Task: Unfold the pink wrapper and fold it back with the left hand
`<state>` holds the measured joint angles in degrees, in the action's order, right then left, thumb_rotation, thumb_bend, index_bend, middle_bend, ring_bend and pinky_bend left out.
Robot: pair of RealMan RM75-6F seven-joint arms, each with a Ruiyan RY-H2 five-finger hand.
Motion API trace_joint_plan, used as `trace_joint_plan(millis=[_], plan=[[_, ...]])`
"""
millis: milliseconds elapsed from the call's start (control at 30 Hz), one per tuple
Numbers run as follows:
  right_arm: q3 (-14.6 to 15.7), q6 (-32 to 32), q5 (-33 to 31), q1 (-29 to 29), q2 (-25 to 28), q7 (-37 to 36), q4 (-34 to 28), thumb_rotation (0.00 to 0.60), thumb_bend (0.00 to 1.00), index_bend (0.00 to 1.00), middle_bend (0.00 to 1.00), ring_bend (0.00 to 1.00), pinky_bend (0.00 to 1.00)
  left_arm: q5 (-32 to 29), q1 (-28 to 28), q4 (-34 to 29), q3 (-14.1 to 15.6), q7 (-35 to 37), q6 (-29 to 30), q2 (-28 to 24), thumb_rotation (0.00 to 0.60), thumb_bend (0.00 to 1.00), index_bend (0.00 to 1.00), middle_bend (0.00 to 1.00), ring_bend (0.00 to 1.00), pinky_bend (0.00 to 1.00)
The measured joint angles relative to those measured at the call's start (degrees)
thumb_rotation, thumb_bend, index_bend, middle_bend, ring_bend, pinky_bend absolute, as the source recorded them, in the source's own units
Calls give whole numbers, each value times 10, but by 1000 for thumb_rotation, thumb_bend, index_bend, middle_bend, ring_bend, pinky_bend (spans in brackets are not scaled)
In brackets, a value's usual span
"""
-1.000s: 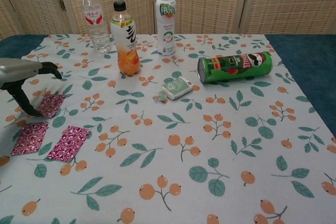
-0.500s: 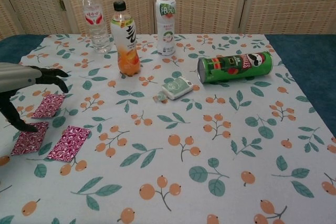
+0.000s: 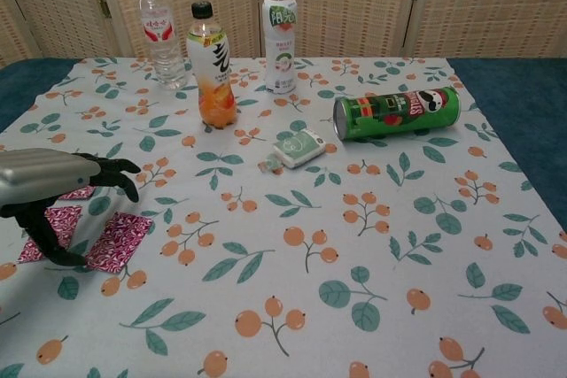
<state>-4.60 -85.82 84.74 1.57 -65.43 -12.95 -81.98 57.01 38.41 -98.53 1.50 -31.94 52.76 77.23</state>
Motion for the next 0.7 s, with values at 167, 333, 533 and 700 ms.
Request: trace_joint_plan(millis=[167,333,533,700], plan=[[0,0,-1,0,-1,-7,6,324,300,0,0,0,0,-29,6,6,-3,-16,3,15,600,253,230,0,0,0],[0,2,-2,0,-3,-12,11,327,300,0,0,0,0,-55,12,9,-2,-31,6,24,600,254,230,0,0,0],[1,3,-2,0,-4,-14,14,326,299,0,0,0,0,-60,12,12,4,-33,12,31,600,253,230,0,0,0],[1,4,-3,0,-4,-16,15,327,300,0,0,0,0,-60,12,19,5,-32,16,39,600,254,229,0,0,0]])
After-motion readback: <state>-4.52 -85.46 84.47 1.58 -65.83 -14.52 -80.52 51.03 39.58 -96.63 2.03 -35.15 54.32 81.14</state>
